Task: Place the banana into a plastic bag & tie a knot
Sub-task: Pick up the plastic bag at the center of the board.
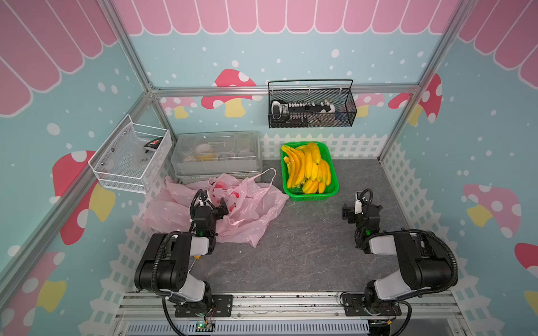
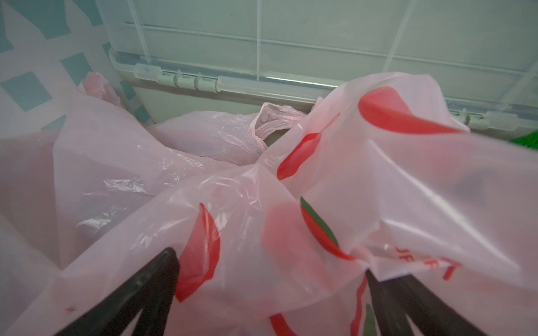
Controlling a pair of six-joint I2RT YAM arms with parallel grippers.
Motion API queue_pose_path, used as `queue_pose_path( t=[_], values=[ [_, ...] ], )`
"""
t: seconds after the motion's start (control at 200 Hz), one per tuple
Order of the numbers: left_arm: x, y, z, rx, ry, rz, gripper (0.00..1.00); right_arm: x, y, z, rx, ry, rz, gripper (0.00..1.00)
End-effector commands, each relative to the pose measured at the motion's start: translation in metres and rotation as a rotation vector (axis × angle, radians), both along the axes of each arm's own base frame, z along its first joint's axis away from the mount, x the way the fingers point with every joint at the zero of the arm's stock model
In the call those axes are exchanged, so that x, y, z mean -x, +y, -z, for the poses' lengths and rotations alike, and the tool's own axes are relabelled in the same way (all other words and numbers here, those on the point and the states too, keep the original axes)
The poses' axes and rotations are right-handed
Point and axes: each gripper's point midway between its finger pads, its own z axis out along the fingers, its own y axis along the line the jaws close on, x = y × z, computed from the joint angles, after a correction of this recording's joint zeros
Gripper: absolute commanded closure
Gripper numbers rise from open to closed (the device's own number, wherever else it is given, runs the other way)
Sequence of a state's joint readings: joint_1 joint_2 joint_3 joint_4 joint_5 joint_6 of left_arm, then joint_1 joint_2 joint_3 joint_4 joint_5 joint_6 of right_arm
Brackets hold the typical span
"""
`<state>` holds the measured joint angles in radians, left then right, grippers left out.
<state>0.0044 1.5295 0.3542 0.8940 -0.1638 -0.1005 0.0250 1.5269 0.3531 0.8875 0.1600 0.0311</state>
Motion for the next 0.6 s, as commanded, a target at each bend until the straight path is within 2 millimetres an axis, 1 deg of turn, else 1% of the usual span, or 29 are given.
queue_pose_path(
  t=[0.0,0.485,0.55,0.595],
  values=[
    [-0.006,0.0,-0.01,-0.007,-0.024,-0.002,0.01,-0.005,0.0,-0.011,0.0,-0.037,-0.004,0.01],
    [-0.005,-0.001,-0.01,-0.008,-0.026,-0.001,0.01,-0.005,-0.001,-0.01,0.0,-0.035,-0.004,0.01],
    [-0.002,-0.004,-0.017,-0.018,-0.048,0.019,0.01,-0.004,-0.001,-0.011,0.002,-0.041,-0.003,0.01],
    [0.005,-0.006,-0.026,-0.036,-0.054,0.015,0.01,-0.001,0.003,-0.018,0.003,-0.065,-0.026,0.01]
  ],
)
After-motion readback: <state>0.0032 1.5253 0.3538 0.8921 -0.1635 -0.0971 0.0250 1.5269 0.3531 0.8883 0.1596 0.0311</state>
